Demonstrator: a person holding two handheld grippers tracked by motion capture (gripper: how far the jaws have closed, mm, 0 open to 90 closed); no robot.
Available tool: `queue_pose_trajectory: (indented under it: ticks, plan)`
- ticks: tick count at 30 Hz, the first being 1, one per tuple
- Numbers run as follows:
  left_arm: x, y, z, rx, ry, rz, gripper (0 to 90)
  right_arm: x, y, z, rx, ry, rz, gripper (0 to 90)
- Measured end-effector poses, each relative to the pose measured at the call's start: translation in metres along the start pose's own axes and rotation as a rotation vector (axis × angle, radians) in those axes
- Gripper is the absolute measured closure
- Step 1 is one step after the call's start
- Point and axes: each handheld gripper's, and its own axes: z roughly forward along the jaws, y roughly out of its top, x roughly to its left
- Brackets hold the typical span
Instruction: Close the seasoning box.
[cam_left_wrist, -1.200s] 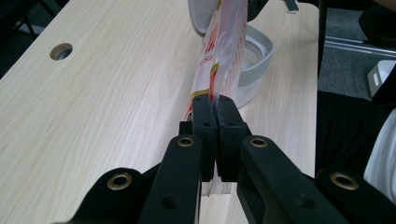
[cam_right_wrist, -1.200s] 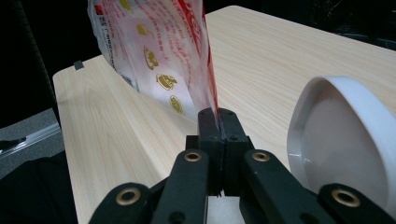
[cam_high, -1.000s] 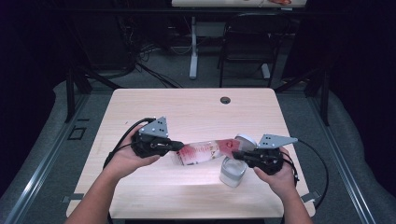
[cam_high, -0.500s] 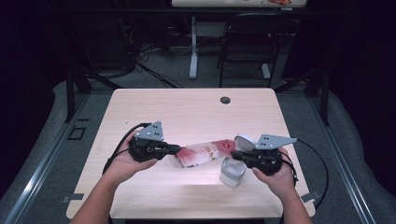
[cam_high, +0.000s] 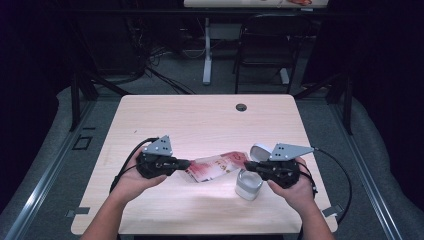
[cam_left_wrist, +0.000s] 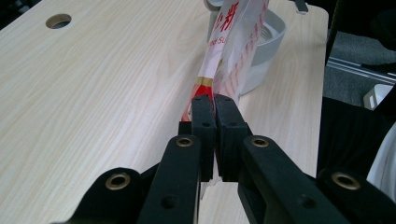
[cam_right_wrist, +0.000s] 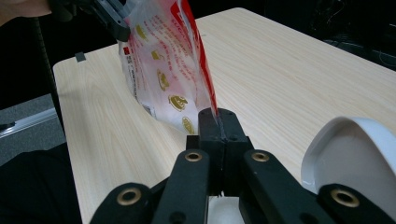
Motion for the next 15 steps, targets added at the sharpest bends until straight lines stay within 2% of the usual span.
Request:
queue_pose_trajectory:
  ticks: [8,15]
  plan:
    - [0.003,-0.006,0.002,0.014,0.016,-0.014,88.2,0.001,0.006,0.006,0.012,-0.005,-0.007,90.0]
    - [0.007,-0.016,0.005,-0.011,0.016,-0.037,88.2,0.002,0.016,0.010,0.053,-0.015,-0.038,90.0]
